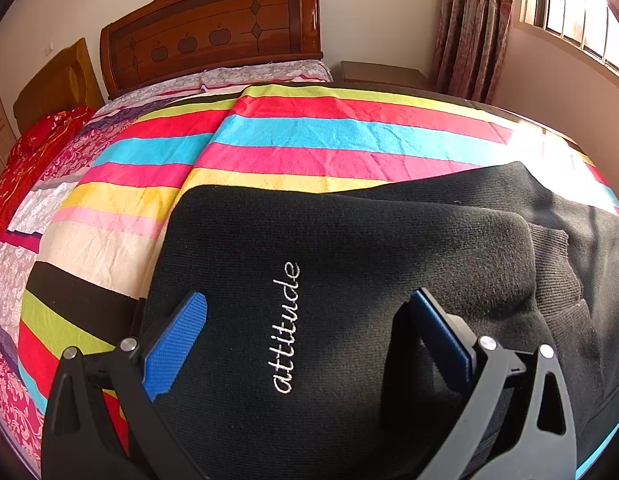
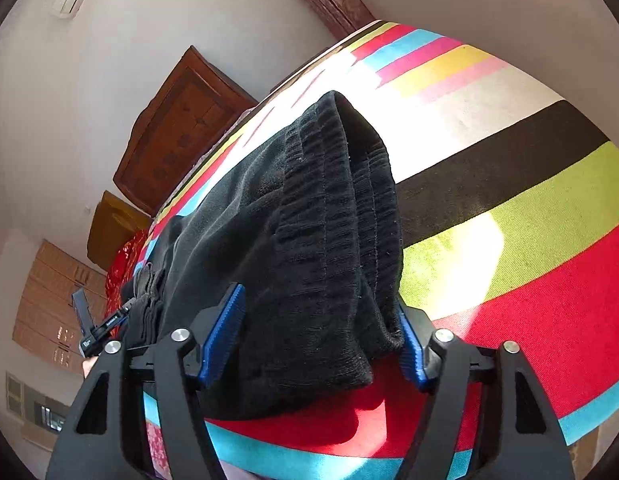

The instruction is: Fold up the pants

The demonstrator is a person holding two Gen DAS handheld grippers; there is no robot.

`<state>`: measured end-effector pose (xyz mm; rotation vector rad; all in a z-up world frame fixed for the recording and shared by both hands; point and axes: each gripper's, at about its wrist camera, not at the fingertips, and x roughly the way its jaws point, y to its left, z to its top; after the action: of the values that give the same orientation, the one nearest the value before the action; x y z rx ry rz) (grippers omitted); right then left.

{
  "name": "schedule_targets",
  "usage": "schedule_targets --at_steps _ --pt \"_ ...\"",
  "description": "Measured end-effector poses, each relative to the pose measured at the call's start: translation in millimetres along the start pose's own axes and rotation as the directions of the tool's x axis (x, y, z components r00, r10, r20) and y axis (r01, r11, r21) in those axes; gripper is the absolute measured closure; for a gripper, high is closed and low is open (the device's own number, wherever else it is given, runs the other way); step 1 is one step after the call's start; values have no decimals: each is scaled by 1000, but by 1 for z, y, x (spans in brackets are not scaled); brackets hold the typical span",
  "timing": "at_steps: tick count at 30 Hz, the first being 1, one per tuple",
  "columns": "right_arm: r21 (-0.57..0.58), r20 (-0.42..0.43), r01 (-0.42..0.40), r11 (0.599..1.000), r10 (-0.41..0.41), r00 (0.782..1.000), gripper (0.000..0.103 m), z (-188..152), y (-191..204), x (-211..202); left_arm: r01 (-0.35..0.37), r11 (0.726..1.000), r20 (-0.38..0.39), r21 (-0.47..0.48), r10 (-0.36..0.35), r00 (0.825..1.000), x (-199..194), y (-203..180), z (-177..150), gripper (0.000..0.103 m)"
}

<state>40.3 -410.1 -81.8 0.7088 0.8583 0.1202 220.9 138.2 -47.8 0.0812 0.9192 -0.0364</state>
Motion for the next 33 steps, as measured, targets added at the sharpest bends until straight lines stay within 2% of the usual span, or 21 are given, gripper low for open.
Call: schedule_targets --at_steps 1,2,4,7,9,10,14,15,18,26,33 --pt "-2 -5 -3 1000 3 1000 56 0 -2 0 -32 999 18 4 32 999 -8 -5 0 2" --pt "9 -2 -24 1000 24 1000 60 -2 -4 -1 -29 1000 44 13 28 999 -19 -13 -1 2" --pt "-1 32 -27 1000 27 999 71 -3 -4 -7 41 997 86 64 -46 995 -44 -38 -4 2" --pt "-32 80 11 999 -8 997 73 -5 6 -13 109 978 106 178 -129 986 -70 -90 -12 2" --pt "-30 109 31 999 -28 994 74 -7 9 -14 152 948 79 281 -180 980 -76 -124 -22 2" --pt "-20 123 35 999 -32 992 75 -9 9 -15 141 936 76 322 -174 982 -76 -138 -27 2" --pt "28 162 21 999 -25 986 77 -11 5 -19 52 900 19 434 -67 998 -49 -165 -46 1" --pt "37 171 13 999 -19 985 78 -11 4 -21 62 904 35 424 -85 996 -46 -163 -49 1" --pt "39 187 6 999 -13 982 79 -9 4 -24 134 926 3 353 -144 990 -40 -151 -48 1" --pt "53 220 6 999 -17 975 79 -9 14 -35 162 928 11 334 -175 984 -39 -148 -51 1" --pt "-20 295 33 999 -25 955 80 -1 63 -56 182 928 20 326 -199 980 -40 -145 -52 1"
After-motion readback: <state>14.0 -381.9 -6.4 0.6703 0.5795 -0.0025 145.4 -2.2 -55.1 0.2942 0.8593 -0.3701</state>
